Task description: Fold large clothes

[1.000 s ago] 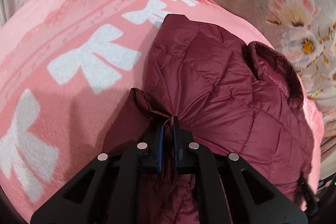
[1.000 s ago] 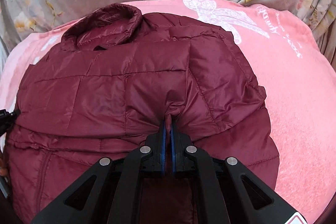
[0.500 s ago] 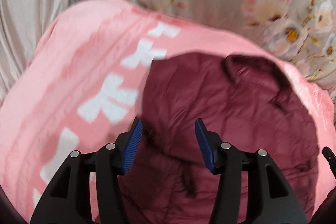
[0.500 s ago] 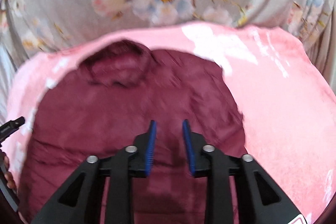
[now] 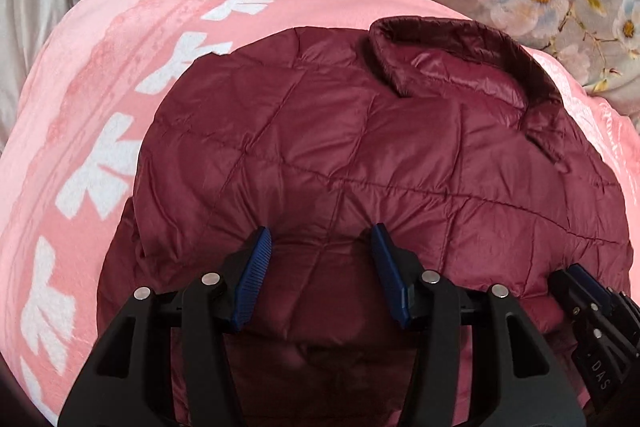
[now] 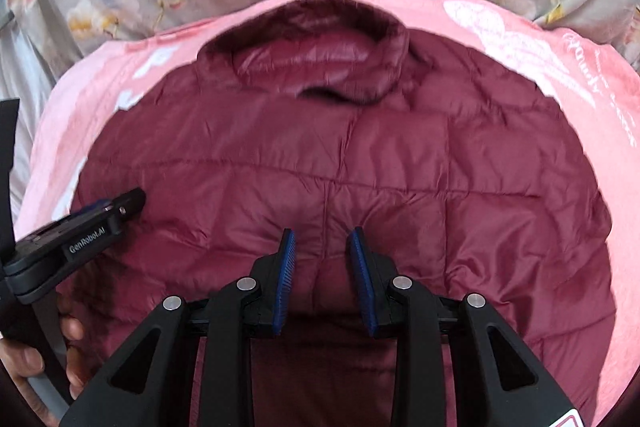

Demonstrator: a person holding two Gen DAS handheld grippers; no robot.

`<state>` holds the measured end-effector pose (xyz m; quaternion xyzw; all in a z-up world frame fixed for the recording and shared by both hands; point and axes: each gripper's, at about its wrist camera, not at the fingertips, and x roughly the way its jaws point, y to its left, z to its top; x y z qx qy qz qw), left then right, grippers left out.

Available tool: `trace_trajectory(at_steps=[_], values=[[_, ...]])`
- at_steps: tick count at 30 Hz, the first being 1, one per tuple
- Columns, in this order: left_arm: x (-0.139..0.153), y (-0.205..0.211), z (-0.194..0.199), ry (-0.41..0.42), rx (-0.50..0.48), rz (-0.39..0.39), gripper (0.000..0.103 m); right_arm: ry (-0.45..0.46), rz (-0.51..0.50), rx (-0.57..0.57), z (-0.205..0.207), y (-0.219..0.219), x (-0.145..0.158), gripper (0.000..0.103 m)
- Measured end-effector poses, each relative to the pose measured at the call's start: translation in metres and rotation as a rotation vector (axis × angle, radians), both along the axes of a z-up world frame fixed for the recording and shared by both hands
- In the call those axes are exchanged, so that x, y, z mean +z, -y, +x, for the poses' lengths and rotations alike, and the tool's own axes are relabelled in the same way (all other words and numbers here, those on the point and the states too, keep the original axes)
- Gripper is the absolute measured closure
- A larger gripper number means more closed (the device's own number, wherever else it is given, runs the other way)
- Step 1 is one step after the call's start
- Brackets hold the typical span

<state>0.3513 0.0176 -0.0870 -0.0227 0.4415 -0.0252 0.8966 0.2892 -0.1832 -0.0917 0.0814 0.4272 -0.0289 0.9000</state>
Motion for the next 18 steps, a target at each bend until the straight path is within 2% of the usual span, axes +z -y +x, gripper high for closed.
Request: trace_trajectory(at_steps=[8,13,18], values=[[-0.011,0.007,-0.014,0.060,-0.007,0.056,0.052,0.025,-0.049,-0.010,-0.012,-0.007,-0.013,0.075],[-0.012,0.012,-0.015,0.078,-0.003,0.082,0.052,0.040,-0.122,-0.013,-0.011,-0.015,-0.015,0.075],[-0.013,0.013,-0.016,0.085,-0.001,0.091,0.052,0.044,-0.113,-0.012,-0.012,-0.013,-0.015,0.075]])
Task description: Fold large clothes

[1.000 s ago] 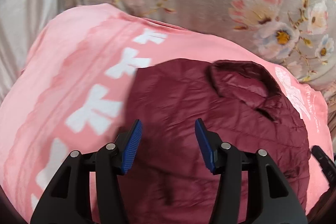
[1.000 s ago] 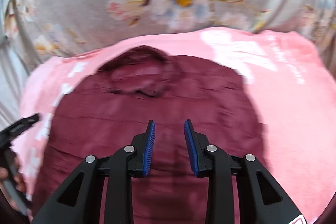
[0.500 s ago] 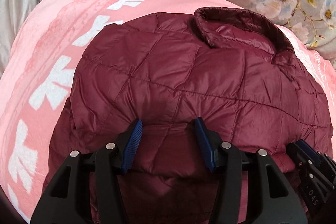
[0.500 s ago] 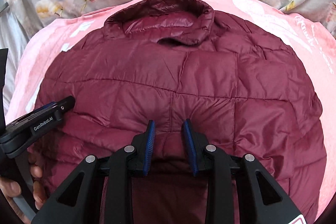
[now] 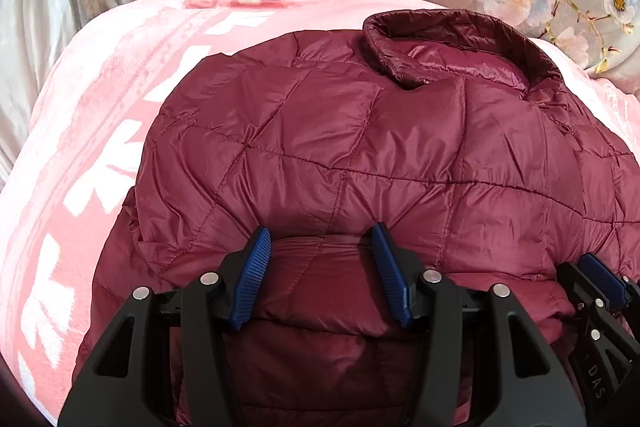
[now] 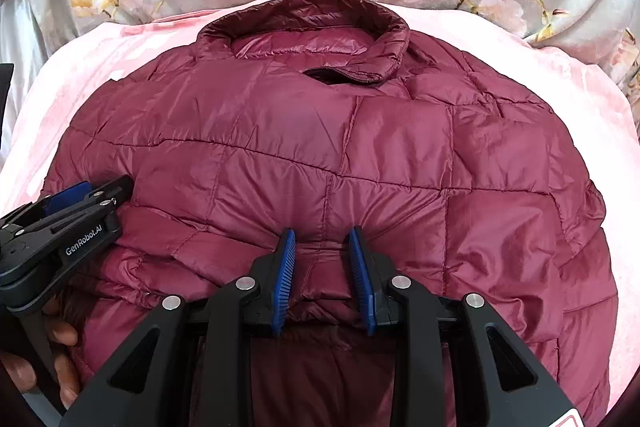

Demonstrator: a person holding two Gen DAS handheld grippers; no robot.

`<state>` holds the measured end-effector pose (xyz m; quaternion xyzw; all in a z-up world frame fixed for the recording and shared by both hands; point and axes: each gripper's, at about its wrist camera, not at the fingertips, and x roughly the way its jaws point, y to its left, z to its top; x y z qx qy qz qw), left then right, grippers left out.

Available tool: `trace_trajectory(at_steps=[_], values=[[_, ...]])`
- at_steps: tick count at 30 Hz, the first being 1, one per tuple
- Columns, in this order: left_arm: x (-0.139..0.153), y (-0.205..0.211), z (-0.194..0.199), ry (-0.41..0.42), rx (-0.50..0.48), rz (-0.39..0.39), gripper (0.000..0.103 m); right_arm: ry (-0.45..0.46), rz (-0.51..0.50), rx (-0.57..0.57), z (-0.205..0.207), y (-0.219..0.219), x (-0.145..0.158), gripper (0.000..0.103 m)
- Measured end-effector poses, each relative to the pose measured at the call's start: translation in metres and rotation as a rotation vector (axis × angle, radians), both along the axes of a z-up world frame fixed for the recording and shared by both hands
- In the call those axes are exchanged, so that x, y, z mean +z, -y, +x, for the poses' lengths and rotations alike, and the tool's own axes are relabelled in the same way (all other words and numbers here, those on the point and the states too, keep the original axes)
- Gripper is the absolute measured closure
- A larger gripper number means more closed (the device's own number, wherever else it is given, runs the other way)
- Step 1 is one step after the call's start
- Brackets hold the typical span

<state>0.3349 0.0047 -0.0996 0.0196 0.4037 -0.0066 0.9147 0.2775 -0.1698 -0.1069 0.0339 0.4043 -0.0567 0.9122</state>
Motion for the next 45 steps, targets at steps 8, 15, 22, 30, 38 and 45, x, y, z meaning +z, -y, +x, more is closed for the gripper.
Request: trace_trajectory(at_steps=[8,15,22,30,38,45], values=[[0.000,0.000,0.000,0.003,0.002,-0.001,0.051,0.003,0.027,0.002,0.000,0.004,0.001,0.074],[0.022,-0.015,0.003,-0.018,-0.020,-0.097,0.046,-0.008,0.209,0.031,-0.001,0.030,0.020,0.065],[0.089,-0.021,0.061,0.014,-0.060,-0.275,0.019,0.101,0.409,-0.051,0.029,0.097,0.077,0.042],[0.040,0.005,0.151,-0.274,-0.073,-0.513,0.035,0.019,0.659,-0.109,0.108,0.135,0.044,0.041],[0.056,0.009,0.147,-0.228,-0.128,-0.472,0.095,0.053,0.602,0.015,0.108,0.108,0.058,0.095],[0.027,0.019,0.135,-0.211,-0.132,-0.334,0.096,-0.010,0.298,0.002,0.103,0.093,0.036,0.095]])
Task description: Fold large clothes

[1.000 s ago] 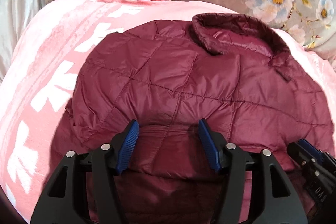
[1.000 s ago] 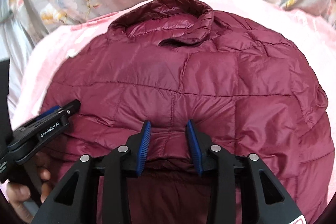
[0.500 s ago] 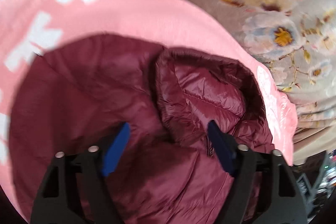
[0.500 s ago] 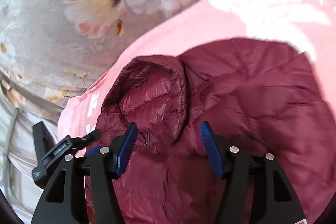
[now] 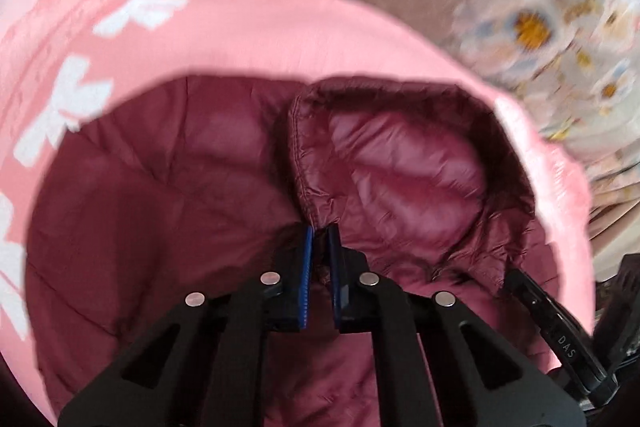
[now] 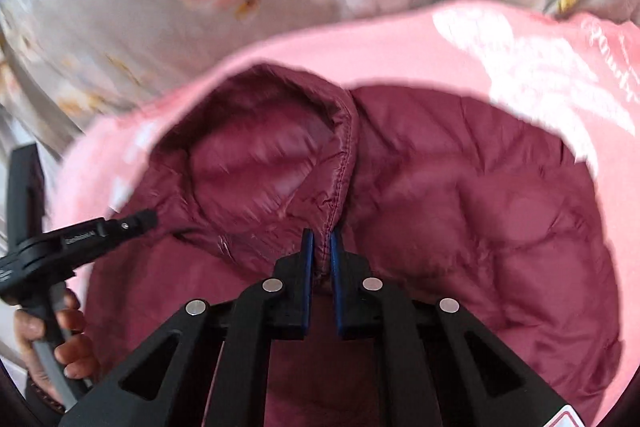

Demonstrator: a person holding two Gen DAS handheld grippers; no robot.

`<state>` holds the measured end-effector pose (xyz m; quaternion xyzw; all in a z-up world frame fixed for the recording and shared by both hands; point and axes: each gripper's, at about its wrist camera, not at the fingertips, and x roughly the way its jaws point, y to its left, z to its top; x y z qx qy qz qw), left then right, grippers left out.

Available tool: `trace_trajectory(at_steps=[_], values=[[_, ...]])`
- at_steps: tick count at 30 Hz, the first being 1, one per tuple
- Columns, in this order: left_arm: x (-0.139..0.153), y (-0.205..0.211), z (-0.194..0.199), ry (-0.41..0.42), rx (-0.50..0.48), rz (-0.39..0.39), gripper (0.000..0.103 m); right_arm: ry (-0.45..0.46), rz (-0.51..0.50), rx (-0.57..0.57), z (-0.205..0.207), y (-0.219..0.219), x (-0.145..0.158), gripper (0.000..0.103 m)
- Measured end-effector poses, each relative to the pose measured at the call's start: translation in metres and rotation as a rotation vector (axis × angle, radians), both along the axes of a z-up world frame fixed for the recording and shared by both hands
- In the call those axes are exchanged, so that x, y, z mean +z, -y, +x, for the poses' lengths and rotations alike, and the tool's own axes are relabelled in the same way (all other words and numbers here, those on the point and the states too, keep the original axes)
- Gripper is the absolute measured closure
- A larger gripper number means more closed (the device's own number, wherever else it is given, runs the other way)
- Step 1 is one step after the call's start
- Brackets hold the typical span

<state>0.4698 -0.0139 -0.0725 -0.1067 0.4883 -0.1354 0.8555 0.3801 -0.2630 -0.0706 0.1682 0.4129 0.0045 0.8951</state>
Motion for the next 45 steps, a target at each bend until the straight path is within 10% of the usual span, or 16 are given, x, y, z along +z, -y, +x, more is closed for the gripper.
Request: trace_trajectory(at_steps=[13,19,26,33,45], values=[[-0.017,0.004,-0.017,0.132,0.004,0.048,0.092,0.022,-0.017,0.011,0.001,-0.002,-0.023,0.094],[0.030,-0.031,-0.017,0.123,0.058,-0.023,0.080,0.086,0.166,-0.039,-0.019,0.029,0.026,0.086],[0.082,-0.009,0.061,0.135,0.127,-0.029,0.080,0.135,0.172,-0.119,0.060,0.045,0.062,0.085],[0.023,0.023,0.099,-0.057,-0.007,0.110,0.082,-0.080,0.083,0.007,0.113,0.021,0.014,0.086],[-0.009,0.033,0.063,0.127,-0.057,0.289,0.078,-0.081,-0.089,0.045,0.079,0.027,-0.024,0.101]])
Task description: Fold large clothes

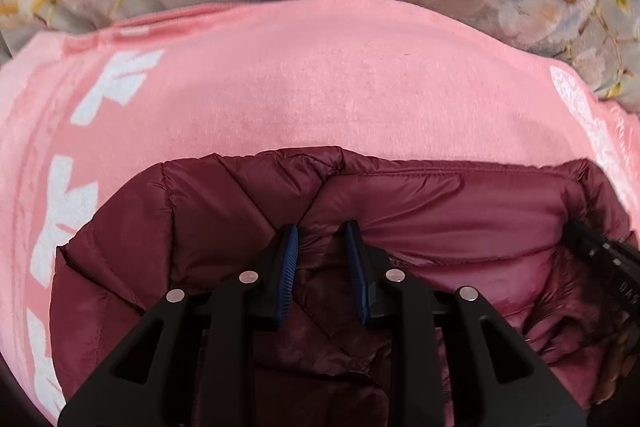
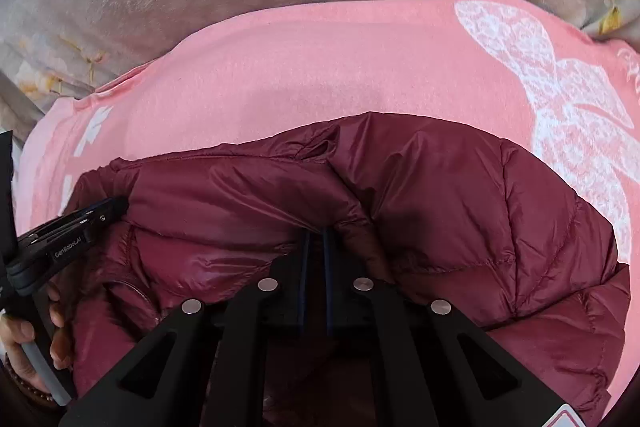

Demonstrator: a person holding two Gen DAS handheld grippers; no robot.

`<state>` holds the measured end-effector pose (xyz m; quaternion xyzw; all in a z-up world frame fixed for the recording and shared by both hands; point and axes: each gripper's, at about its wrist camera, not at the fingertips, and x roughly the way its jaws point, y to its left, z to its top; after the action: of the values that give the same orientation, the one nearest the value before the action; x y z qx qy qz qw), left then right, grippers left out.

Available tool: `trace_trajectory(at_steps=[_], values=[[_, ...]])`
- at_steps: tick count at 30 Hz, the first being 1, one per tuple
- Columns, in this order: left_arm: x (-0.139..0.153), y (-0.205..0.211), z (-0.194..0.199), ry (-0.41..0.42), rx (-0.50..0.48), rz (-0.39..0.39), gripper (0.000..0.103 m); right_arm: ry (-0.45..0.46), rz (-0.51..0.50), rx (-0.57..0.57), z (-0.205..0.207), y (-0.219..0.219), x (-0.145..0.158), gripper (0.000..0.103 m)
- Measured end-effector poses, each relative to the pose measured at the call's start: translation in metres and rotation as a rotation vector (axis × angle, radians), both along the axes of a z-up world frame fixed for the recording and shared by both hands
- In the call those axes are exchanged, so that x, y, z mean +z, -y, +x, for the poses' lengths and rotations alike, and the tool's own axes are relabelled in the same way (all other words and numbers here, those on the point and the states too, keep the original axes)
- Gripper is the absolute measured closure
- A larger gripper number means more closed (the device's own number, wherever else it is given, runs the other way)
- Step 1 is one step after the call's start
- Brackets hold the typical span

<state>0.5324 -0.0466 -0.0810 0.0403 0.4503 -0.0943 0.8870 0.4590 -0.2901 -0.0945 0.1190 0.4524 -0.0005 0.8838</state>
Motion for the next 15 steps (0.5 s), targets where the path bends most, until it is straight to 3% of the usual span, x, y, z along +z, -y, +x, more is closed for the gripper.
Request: trace_trajectory(at_steps=[3,8,15], values=[[-0.010,0.006,-0.013,0.089,0.010,0.054,0.078,0.054,-0.059,0.000,-0.007,-0.009,-0.003,0.101],[-0.015,0.006,-0.014,0.115,0.020,0.061,0.078,0.081,-0.169,-0.005,-0.005,-0.025,-0.002,0.101],[-0.017,0.010,-0.017,0.132,0.025,0.090,0.077,0.088,-0.147,-0.007,-0.007,-0.020,-0.002,0.101]])
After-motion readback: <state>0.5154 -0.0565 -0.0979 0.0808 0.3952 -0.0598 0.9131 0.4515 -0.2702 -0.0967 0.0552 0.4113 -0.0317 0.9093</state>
